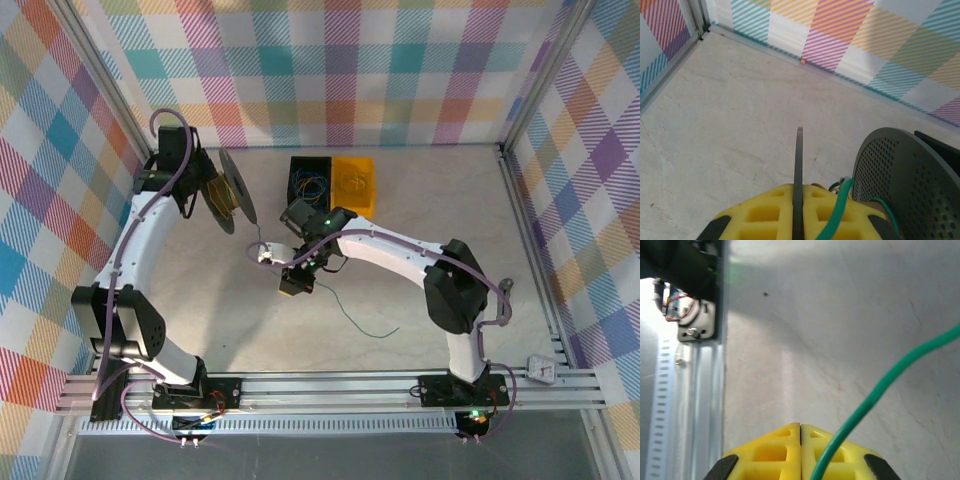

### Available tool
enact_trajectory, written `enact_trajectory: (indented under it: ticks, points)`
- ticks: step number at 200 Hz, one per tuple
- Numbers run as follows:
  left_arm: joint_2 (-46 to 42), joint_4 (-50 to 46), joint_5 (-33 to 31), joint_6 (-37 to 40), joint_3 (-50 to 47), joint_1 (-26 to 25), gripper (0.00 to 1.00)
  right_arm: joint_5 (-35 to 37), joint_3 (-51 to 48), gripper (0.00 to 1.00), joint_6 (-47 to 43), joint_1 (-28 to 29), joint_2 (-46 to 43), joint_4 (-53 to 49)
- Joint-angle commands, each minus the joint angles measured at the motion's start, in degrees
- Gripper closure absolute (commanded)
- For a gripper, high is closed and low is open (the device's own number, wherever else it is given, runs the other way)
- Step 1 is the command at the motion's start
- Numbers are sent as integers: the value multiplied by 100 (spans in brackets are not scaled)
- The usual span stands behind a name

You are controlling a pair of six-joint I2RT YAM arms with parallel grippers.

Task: Wrap the cables

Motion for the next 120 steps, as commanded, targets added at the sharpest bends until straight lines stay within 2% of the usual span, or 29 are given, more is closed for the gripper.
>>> enact_trajectory:
  ticks: [1, 30, 55, 120]
  points:
    - [118, 574, -458, -219, 414, 4, 100, -445, 479, 100, -462, 157, -466, -768]
    - [357, 477, -605, -138, 388, -99, 100, -719, 972, 100, -676, 248, -661, -860]
    - [507, 287, -703, 210, 399, -348, 100, -492, 1498, 100, -916, 238, -704, -706]
    - [813, -620, -568, 1323, 389, -1167, 100, 261, 3755, 100, -1122, -178, 304, -450]
